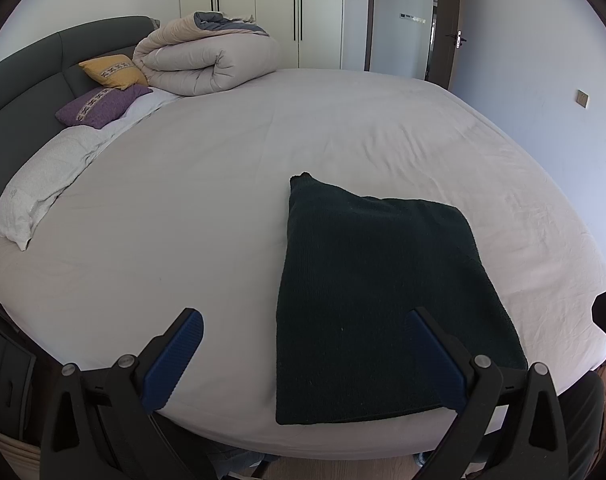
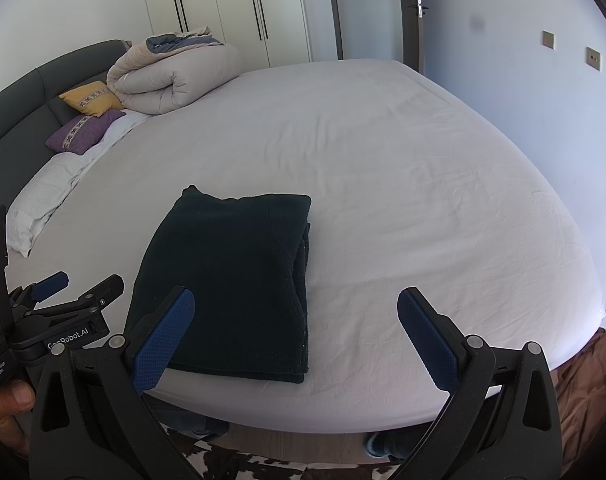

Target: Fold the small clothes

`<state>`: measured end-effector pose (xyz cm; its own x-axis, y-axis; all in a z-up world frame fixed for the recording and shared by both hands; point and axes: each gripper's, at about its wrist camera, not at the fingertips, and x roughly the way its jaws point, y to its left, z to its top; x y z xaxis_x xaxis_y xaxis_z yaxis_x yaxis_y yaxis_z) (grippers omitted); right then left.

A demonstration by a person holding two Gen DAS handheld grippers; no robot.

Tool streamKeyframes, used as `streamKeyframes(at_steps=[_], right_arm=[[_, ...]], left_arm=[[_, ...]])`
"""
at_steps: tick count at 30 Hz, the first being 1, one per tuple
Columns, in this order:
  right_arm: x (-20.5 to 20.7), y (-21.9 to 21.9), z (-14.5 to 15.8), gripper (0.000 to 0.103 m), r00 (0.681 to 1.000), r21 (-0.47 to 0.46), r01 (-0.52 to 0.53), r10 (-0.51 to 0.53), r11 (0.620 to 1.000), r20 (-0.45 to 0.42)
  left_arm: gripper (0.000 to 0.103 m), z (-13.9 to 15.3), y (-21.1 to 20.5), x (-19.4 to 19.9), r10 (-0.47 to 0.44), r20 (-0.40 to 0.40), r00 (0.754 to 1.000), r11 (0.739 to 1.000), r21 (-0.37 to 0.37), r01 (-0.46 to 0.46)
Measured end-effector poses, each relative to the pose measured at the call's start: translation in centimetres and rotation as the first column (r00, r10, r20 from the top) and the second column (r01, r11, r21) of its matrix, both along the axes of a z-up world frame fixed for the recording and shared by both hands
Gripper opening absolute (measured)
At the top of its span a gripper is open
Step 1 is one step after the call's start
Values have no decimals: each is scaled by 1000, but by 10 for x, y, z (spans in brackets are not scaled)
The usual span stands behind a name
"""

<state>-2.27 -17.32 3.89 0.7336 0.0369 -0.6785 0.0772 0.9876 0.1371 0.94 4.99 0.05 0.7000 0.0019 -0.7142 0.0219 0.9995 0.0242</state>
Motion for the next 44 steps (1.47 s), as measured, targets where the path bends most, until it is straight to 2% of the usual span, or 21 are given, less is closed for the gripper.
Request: streamKeyframes(at_steps=[44], right_arm=[[5,2,-9,103,1000,0,0,0,1000,-11]], left_arm=[[103,-7,4,2,14,-6,1000,1000,-2,-14]])
